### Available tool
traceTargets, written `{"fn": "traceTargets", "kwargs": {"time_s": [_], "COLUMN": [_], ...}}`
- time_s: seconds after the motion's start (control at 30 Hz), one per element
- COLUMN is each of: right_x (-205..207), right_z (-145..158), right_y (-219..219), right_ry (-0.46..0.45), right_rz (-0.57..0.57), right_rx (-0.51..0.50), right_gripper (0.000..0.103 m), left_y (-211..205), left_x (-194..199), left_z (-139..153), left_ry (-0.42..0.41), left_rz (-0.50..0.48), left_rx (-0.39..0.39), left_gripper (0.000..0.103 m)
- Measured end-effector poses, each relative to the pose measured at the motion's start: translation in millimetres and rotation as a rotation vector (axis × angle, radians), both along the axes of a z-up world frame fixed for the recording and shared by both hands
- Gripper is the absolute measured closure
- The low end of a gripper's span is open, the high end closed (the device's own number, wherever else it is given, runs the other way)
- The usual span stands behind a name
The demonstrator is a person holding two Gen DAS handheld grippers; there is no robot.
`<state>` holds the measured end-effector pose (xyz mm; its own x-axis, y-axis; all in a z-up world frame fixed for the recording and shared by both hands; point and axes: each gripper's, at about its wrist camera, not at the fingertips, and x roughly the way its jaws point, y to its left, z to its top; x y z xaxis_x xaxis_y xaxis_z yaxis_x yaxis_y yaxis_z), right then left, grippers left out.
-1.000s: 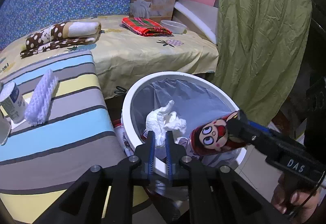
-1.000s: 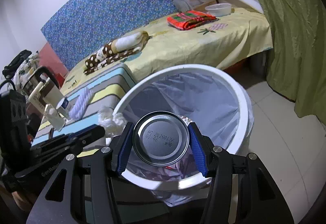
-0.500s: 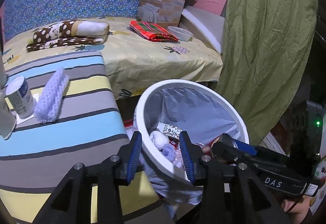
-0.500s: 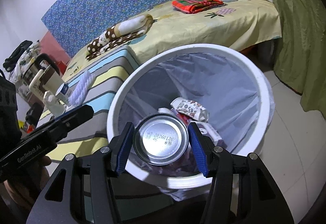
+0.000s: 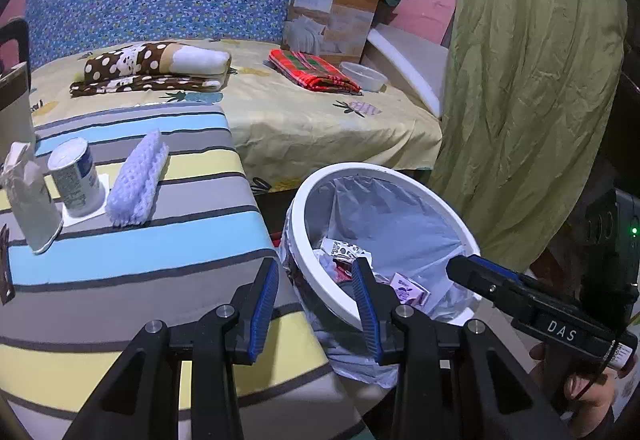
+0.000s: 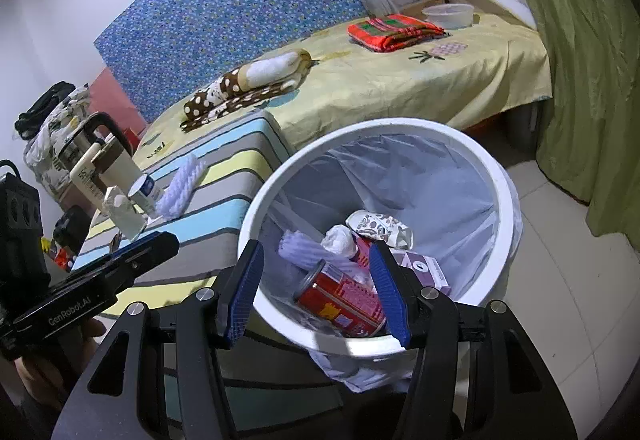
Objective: Collect trash
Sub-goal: 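Move both open tools from the bin back over the table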
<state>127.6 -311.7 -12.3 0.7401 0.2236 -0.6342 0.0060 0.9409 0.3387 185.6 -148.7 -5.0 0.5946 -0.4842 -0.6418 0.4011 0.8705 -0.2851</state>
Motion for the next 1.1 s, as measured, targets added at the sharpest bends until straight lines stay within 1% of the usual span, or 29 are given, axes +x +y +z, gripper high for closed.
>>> {"fn": "traceTargets", "kwargs": {"time_s": [0.27,0.5,1.1], "right_x": [-6,-7,-7], "right_z": [8,9,17], "right_y": [19,41,91], "right_ry": [-0.025,-0.026,-0.039], "right_rz": [0.046,0.1,0.204], "right_rx": [-0.017,-0.028,-0.088], "right_gripper": [0.046,0.046,0.046], "left_y": [22,48,103], "left_x": [-18,-31,-49], "left_z": [8,7,8], "left_ry": [-0.021,-0.026,-0.038], "left_rz": [0.04,0.112,0.245], "left_rx": [0.007,0.032,0.066], "left_gripper": [0.065,0.065,0.065]}}
